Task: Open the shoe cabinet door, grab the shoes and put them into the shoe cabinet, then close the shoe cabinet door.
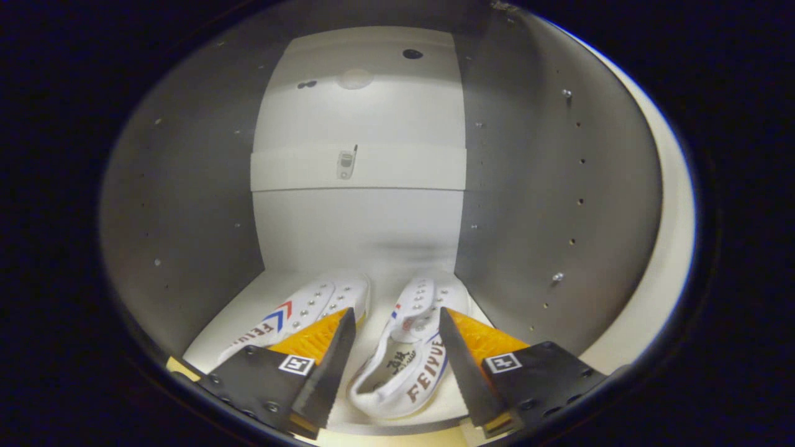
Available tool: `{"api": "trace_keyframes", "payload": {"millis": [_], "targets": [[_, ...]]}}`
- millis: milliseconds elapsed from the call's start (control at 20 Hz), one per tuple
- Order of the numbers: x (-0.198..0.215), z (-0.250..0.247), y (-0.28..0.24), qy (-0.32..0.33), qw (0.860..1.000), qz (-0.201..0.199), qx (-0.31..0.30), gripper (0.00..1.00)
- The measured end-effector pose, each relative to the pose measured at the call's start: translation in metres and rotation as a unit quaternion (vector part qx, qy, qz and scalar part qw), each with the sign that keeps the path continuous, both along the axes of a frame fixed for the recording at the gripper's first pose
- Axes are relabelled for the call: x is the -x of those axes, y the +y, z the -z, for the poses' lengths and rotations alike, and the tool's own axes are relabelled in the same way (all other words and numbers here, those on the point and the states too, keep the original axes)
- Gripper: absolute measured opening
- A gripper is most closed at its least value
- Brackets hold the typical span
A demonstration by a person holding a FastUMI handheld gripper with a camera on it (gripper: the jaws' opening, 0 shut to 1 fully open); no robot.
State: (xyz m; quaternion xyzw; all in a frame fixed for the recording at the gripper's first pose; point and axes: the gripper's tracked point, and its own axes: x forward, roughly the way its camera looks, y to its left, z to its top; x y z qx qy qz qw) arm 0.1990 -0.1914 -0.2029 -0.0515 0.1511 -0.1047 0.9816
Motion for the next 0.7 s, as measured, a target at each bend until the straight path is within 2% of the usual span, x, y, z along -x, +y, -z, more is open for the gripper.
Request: {"api": "trace_keyframes", "payload": {"millis": [50, 400, 700], "targets": [[0.010, -0.005, 0.007, -0.006, 1.000, -0.004, -0.002, 0.89], [0.105, -0.073, 0.078, -0.069, 0.995, -0.052, -0.044, 0.93], [0.190, -0.121, 0.083, -0.110, 0.991, -0.037, -0.062, 0.97]]}}
